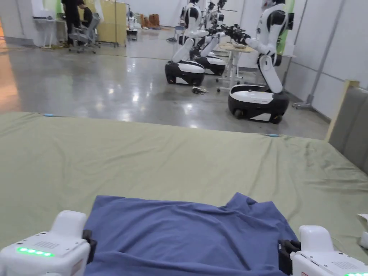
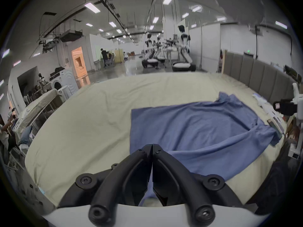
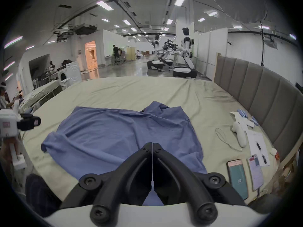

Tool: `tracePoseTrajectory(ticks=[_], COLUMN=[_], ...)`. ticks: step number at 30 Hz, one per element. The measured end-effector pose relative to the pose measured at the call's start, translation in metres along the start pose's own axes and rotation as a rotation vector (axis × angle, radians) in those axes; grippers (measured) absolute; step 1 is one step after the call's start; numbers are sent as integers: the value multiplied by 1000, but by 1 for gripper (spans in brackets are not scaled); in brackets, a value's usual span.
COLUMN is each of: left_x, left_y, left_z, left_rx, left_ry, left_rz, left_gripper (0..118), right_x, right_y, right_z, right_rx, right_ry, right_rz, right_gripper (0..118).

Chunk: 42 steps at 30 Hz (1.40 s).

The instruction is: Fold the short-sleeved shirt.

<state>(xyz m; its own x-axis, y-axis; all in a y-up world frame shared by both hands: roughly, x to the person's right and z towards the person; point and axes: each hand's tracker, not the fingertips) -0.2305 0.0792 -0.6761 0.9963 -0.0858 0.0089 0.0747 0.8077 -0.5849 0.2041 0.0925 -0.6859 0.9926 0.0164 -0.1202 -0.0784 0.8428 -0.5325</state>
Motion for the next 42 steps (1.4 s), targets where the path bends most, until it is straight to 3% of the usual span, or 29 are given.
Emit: tracePoseTrajectory(ticks=[3, 10, 12, 14, 16, 17, 20, 21, 24, 25, 26, 27, 29, 30, 31, 36, 38, 39, 40, 41, 42], left_x=[-15, -54, -58, -67, -64, -64, -60, -57, -29, -17, -11, -7, -10, -10, -16, -26, -27, -27, -31, -30, -30], left_y=[11, 53, 68, 84, 94, 97, 91, 84, 89, 90, 91, 92, 102, 106, 109, 117, 118, 118, 116, 116, 117], left_z=[-40, -164, -195, -229, -258, -273, -309, -316, -279, -269, -262, -256, -231, -222, -216, -202, -198, -197, -203, -203, -203], left_rx=[-56, -144, -143, -143, -154, -165, -314, -360, -244, -229, -219, -222, -188, -175, -168, -157, -162, -166, -173, -177, -178], left_ry=[-21, 54, 68, 96, 146, 145, 123, 90, 59, 75, 84, 71, 45, 44, 36, 39, 43, 43, 39, 42, 42], left_rz=[3, -55, -49, -54, -89, -99, -80, -73, -119, -174, -218, -216, -154, -133, -116, -101, -99, -97, -96, -100, -103], left_gripper=[4, 4, 9, 53, 90, 90, 86, 72, 8, 8, 8, 8, 8, 8, 8, 8, 8, 8, 8, 8, 8], right_x=[-3, -1, 3, 9, 15, 20, 37, 45, 72, 84, 95, 105, 127, 132, 137, 145, 144, 142, 136, 131, 129], right_y=[4, 9, 14, 20, 22, 23, 21, 20, 24, 27, 30, 34, 41, 44, 48, 61, 58, 56, 57, 62, 67], right_z=[-15, -52, -63, -74, -83, -89, -105, -111, -130, -139, -151, -164, -197, -211, -228, -284, -299, -302, -296, -287, -281], right_rx=[-15, -63, -73, -81, -93, -105, -143, -158, -182, -196, -207, -219, -249, -283, -315, -344, -453, -494, -480, -451, -463], right_ry=[116, 105, 92, 71, 52, 35, -19, -41, -74, -89, -96, -102, -92, -107, -121, -110, -115, -122, -169, -135, -117], right_rz=[-90, -53, -45, -28, -17, -14, -7, -7, -26, -36, -50, -67, -103, -101, -89, -110, -152, -152, -99, -95, -96], right_gripper=[1, 1, 1, 1, 1, 2, 2, 2, 2, 3, 12, 30, 90, 108, 117, 116, 113, 99, 88, 78, 51])
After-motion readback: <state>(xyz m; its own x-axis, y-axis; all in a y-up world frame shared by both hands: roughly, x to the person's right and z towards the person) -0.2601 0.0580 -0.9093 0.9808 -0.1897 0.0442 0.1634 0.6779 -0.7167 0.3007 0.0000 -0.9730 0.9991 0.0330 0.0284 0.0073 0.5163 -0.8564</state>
